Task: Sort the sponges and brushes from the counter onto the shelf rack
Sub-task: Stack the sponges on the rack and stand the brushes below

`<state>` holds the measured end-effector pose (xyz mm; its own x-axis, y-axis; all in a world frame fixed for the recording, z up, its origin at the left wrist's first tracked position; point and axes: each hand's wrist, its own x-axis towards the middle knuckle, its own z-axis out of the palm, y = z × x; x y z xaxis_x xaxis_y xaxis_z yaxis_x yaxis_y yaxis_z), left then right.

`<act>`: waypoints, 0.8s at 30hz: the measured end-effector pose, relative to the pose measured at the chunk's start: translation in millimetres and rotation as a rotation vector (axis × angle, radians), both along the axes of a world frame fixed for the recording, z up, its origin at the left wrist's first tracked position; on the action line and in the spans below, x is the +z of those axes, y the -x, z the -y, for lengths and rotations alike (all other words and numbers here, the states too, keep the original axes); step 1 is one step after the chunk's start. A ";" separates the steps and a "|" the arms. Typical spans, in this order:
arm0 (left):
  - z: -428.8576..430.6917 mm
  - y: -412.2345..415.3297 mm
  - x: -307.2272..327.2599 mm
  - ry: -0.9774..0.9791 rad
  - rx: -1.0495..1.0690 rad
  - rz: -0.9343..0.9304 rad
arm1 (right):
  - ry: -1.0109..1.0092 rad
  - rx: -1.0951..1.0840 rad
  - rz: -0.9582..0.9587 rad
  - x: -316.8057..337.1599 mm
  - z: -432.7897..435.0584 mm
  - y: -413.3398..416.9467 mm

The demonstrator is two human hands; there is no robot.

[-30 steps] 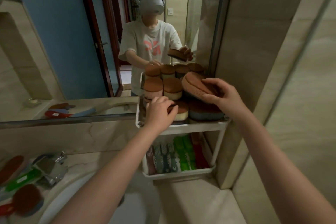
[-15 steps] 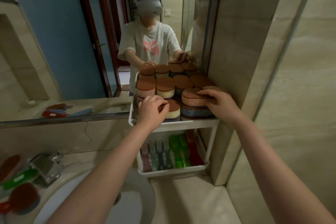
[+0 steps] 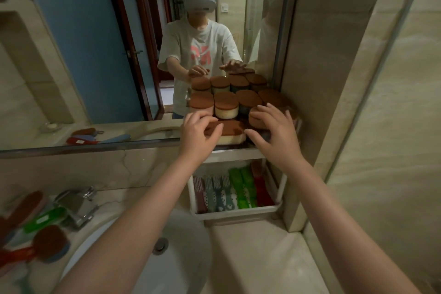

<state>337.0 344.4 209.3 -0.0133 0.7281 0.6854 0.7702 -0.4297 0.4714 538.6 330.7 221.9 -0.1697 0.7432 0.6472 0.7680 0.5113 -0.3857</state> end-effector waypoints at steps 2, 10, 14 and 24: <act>10.1 15.4 1.3 -0.027 -0.008 0.047 | -0.033 0.046 0.001 -3.5 6.2 22.0; 62.0 124.2 -14.6 0.046 0.051 0.170 | 0.063 0.282 -0.038 -14.3 37.3 148.7; 90.6 197.2 -32.7 0.090 0.145 0.208 | 0.263 0.379 -0.089 -28.1 51.9 222.6; 165.3 380.3 -110.6 0.540 0.369 0.235 | 0.626 0.532 -0.078 -89.7 85.7 398.2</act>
<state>-43.3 179.2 98.7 -0.4292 0.8856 0.1773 0.6724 0.1823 0.7174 140.4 245.0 132.2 -0.5725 0.8032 0.1649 0.4430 0.4722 -0.7621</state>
